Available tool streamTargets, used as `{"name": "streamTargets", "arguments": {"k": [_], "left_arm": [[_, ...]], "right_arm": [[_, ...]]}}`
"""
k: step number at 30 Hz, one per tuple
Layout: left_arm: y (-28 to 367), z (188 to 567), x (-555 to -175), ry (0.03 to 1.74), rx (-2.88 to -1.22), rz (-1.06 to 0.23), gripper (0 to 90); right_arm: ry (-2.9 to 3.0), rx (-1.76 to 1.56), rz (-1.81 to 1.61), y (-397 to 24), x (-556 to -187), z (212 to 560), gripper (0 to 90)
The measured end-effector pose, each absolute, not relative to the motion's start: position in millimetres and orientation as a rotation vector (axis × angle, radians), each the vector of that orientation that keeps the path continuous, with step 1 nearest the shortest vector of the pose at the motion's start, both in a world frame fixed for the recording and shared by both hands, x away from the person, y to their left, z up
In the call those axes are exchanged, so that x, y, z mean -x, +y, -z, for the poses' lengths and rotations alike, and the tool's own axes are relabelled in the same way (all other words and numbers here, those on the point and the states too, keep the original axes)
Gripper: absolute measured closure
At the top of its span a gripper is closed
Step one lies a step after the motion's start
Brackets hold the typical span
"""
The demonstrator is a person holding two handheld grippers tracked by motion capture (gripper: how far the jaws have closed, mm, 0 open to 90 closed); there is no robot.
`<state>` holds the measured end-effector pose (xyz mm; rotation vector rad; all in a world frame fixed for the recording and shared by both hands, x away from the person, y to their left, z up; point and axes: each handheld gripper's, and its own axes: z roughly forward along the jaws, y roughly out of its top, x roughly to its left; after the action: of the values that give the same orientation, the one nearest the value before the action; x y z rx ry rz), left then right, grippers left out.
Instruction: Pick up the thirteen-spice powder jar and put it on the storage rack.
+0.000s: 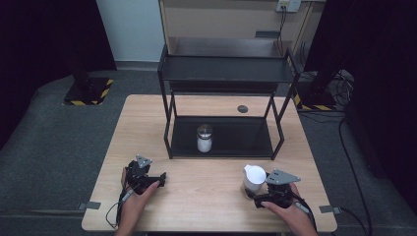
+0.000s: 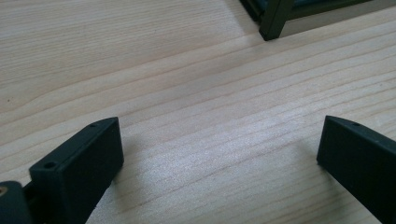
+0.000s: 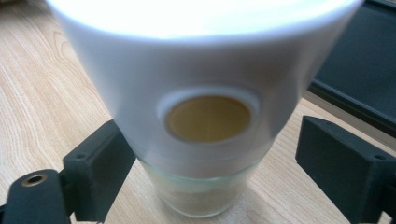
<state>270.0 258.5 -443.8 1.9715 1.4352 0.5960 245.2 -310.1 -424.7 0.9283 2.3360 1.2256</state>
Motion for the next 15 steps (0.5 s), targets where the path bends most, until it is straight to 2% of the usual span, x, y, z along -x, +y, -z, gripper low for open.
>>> {"name": "streamTargets", "arguments": {"k": [15], "left_arm": [[258.5,443.8,-270.0,1.435,-1.972,-0.596,0.0]], "right_arm": [[2.33,-0.928,-1.262,-306.7,-247.4,430.8,23.1]]}}
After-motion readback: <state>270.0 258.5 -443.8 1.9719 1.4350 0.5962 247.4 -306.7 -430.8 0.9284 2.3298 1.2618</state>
